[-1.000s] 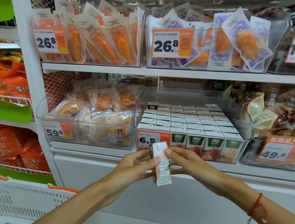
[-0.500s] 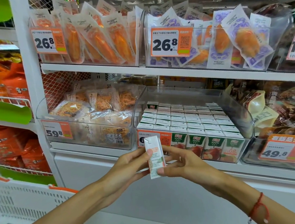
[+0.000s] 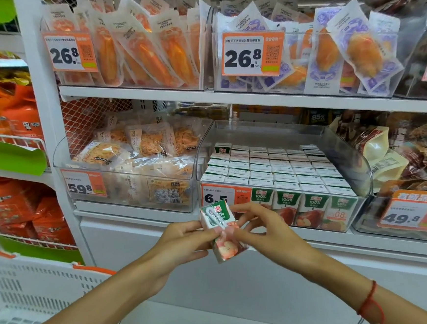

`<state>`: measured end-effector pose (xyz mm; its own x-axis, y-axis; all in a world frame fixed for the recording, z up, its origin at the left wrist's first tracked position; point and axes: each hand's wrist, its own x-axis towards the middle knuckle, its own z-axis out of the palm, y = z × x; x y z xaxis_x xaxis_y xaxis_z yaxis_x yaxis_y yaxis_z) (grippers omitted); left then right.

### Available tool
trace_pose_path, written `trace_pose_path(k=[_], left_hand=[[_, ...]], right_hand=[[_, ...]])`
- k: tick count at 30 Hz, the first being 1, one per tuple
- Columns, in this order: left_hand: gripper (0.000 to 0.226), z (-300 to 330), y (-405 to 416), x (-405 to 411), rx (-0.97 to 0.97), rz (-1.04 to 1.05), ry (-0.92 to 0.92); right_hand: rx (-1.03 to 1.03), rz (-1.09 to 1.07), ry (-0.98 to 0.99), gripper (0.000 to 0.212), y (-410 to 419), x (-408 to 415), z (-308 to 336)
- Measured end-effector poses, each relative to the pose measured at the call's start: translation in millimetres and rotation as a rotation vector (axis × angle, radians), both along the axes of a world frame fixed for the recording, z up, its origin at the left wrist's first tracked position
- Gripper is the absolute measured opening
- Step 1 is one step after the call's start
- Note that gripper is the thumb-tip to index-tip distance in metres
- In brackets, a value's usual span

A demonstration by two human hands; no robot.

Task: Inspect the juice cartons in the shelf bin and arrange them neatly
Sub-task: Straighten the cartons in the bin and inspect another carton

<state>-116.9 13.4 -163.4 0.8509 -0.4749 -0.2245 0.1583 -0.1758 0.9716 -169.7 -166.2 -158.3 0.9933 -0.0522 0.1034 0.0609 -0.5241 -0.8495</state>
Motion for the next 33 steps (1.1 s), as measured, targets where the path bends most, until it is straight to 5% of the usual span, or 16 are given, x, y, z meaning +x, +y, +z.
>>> trace_pose_path(k=[5, 12, 16, 26, 33], left_hand=[[0.036, 3, 1, 2, -0.016, -0.05, -0.186], [0.051, 6, 5, 0, -0.021, 0.007, -0.624], [0.049, 6, 3, -1, -0.029, 0.006, -0.69], [0.054, 7, 2, -4, -0.222, -0.099, -0.378], [0.053, 2, -1, 0, -0.299, -0.026, -0.177]], right_hand=[[0.052, 0.048, 0.038, 0.029, -11, -2, 6], [-0.105, 0.073, -0.273, 0.037, -18, -12, 19], [-0.151, 0.062, -0.337, 0.038, -17, -13, 19], [-0.012, -0.021, -0.328, 0.035, -14, -11, 15], [-0.287, 0.104, -0.226, 0.054, -12, -12, 13]])
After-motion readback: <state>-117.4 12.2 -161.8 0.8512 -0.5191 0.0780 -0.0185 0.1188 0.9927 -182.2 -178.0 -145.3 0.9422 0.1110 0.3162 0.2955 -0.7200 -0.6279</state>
